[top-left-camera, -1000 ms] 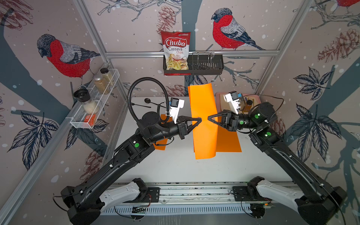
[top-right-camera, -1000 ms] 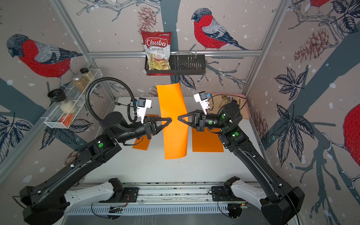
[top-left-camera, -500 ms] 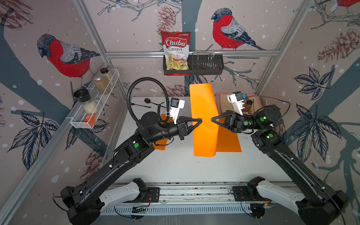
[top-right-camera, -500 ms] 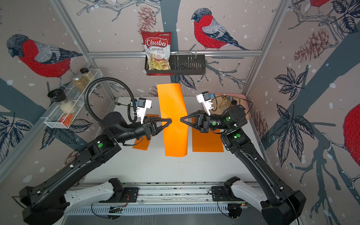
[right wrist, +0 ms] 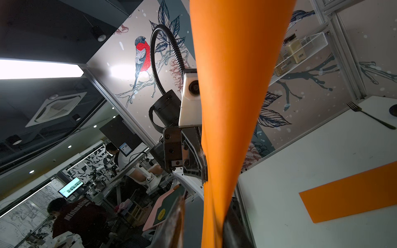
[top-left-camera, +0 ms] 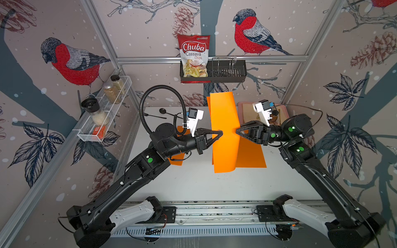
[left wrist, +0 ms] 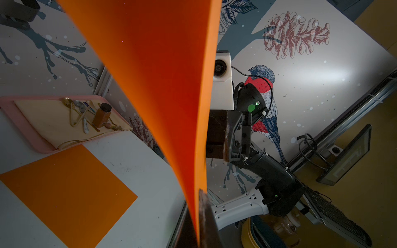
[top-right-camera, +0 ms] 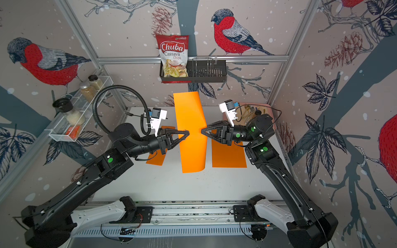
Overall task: Fold the rectangular paper in half along the long edge
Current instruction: Fold the paper.
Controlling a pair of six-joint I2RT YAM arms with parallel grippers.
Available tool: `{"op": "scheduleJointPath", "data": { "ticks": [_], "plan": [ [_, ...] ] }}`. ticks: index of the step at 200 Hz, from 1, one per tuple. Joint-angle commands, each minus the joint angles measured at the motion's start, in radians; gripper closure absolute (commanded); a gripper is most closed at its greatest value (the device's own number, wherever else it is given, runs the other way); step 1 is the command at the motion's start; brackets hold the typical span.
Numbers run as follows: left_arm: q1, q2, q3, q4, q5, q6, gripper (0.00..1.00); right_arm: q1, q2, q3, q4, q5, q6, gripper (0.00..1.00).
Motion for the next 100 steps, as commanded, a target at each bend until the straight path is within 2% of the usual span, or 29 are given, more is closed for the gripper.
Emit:
{"op": "scheduleJointPath", "data": {
  "ticks": [1,33,100],
  "plan": [
    [0.003,0.002,0.004,0.04,0.01,0.008,1.0,0.018,0.009,0.007,-0.009,0.006,-0.033,0.65],
    [0.002,0.007,0.0,0.05,0.012,0.002,1.0,0.085,0.037,0.032,-0.032,0.046,-0.076,0.64],
    [0.002,0.006,-0.014,0.062,0.018,-0.011,1.0,0.134,0.078,0.044,0.017,0.075,-0.065,0.76]
  ]
}}
